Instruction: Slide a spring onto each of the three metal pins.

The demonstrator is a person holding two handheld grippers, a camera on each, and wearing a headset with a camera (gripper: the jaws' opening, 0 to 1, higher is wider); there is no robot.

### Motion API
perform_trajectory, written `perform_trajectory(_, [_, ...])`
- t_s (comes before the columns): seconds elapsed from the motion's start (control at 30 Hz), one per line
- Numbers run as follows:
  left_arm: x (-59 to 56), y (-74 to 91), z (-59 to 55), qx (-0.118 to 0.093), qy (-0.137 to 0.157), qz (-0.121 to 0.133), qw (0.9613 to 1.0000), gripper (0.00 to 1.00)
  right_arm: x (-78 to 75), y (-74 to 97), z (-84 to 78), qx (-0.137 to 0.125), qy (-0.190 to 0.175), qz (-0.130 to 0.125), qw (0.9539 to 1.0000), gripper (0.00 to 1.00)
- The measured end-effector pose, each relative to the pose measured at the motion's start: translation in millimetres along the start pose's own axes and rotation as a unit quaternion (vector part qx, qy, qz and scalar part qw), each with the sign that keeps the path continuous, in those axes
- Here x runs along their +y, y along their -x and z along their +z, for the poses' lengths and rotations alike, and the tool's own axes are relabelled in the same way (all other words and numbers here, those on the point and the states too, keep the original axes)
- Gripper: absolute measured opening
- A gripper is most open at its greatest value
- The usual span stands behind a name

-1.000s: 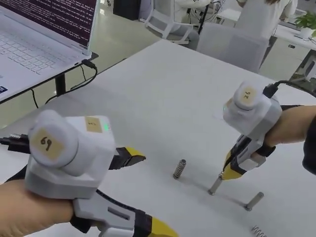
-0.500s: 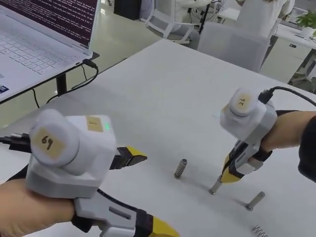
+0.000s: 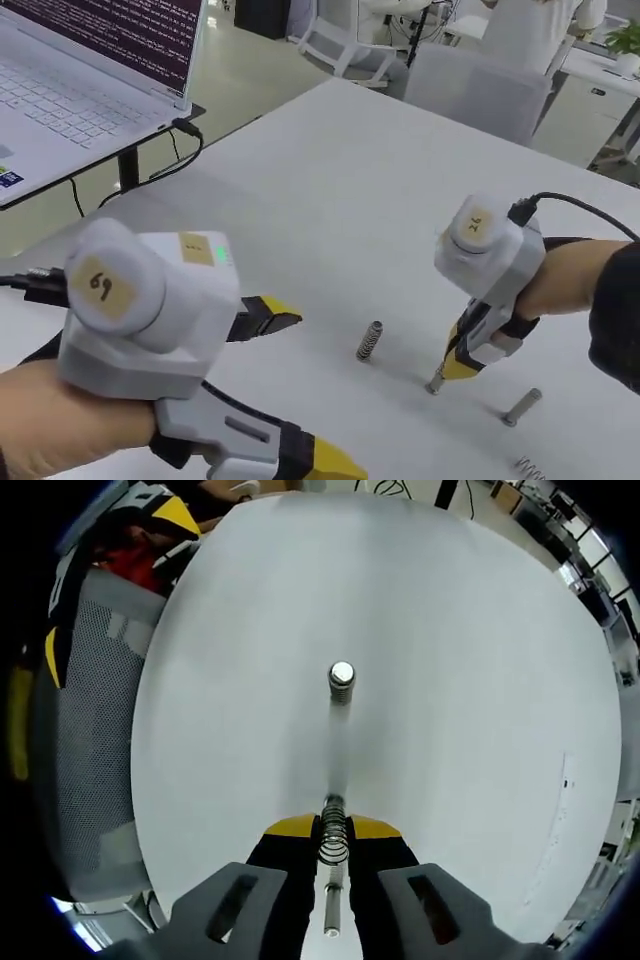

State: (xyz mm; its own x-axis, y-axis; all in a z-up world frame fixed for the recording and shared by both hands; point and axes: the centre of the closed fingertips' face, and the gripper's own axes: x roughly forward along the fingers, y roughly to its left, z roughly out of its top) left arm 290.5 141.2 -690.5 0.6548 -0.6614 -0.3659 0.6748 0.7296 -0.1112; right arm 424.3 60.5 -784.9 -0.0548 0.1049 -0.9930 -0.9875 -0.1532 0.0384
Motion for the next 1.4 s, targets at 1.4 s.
perform_trajectory(1.4, [-1.3, 0.0, -0.5, 0.006, -0.001, -0.002, 1.0, 0.83, 0.2, -8.4, -3.6, -0.019, -0.018, -0.012, 0.9996, 0.23])
